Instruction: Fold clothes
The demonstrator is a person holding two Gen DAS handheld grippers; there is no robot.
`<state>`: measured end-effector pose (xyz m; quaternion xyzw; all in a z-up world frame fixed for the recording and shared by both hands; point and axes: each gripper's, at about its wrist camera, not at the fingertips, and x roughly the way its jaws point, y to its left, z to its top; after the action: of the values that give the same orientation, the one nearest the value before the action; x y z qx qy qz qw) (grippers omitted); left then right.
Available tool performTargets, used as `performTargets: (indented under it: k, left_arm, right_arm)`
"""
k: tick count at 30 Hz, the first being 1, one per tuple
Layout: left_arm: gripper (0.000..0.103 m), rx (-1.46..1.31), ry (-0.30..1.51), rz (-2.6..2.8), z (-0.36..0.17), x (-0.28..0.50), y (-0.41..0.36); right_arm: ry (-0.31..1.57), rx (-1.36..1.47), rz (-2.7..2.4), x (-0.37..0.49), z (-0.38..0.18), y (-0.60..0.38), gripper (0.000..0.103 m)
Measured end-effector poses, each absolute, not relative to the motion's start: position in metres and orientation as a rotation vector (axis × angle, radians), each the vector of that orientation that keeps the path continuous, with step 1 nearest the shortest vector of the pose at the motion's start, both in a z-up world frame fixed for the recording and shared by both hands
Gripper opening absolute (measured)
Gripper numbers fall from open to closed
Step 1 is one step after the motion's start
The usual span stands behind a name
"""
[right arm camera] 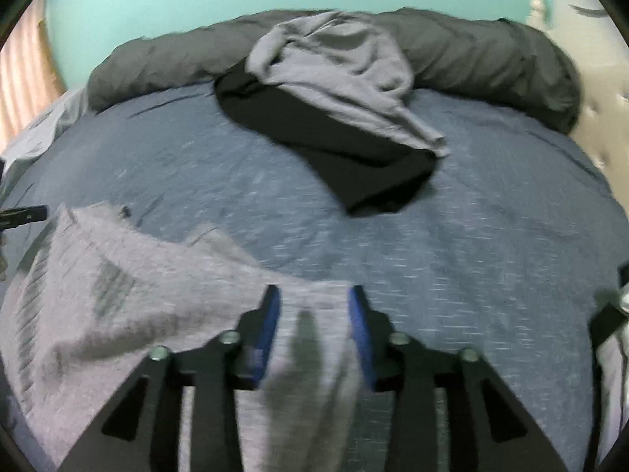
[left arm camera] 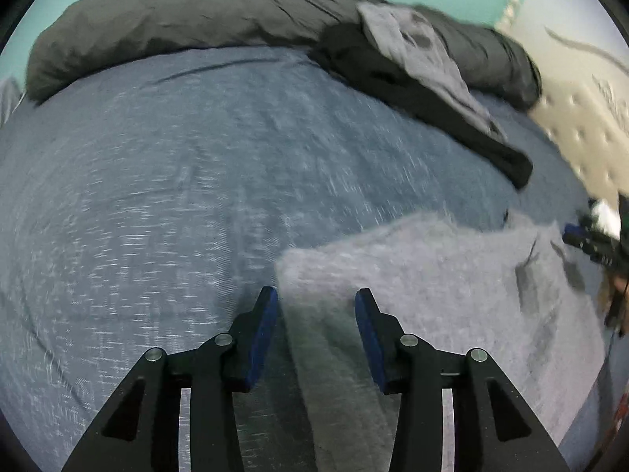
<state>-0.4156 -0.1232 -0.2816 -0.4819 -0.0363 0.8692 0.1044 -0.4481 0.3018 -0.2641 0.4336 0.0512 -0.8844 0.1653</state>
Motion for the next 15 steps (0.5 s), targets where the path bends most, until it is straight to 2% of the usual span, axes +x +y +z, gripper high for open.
performTargets:
  k: [1, 8, 9, 10, 11, 13, 15]
  left_arm:
    - [0.045, -1.441, -0.083, 2.546, -0.286, -0.417, -0.118]
    - [0.044, -1.478, 0.067, 2.536, -0.306, -0.418, -0.106]
    - [0.039, -1.477, 0.054, 2.531, -0.307, -0.419, -0.108]
    - [0.031, -1.474, 0.051, 2.532, -0.307, -0.419, -0.109]
    - [0.029, -1.472, 0.048, 2.532, -0.307, -0.418, -0.111]
    - [0.015, -1.457, 0.048, 2.53, -0.305, -0.418, -0.111]
    - [0.01, -1.443, 0.05, 2.534, -0.304, -0.417, -0.11]
  right_arm:
    - [0.13, 1.281, -2.48, -0.452, -0.268, 0.298, 0.052]
    - [0.31, 1.457, -2.418, -0.462, -0.301, 0.27, 0.049]
    - [0.3, 1.45, -2.422, -0.461, -0.301, 0.272, 0.04]
    - [0.289, 1.442, -2.427, -0.461, -0.301, 0.274, 0.025]
    - [0.266, 1.438, -2.433, -0.461, -0.3, 0.277, 0.018]
    - [0.242, 1.424, -2.442, -0.459, -0.3, 0.281, 0.004]
    - [0.267, 1.404, -2.45, -0.458, -0.299, 0.278, 0.003]
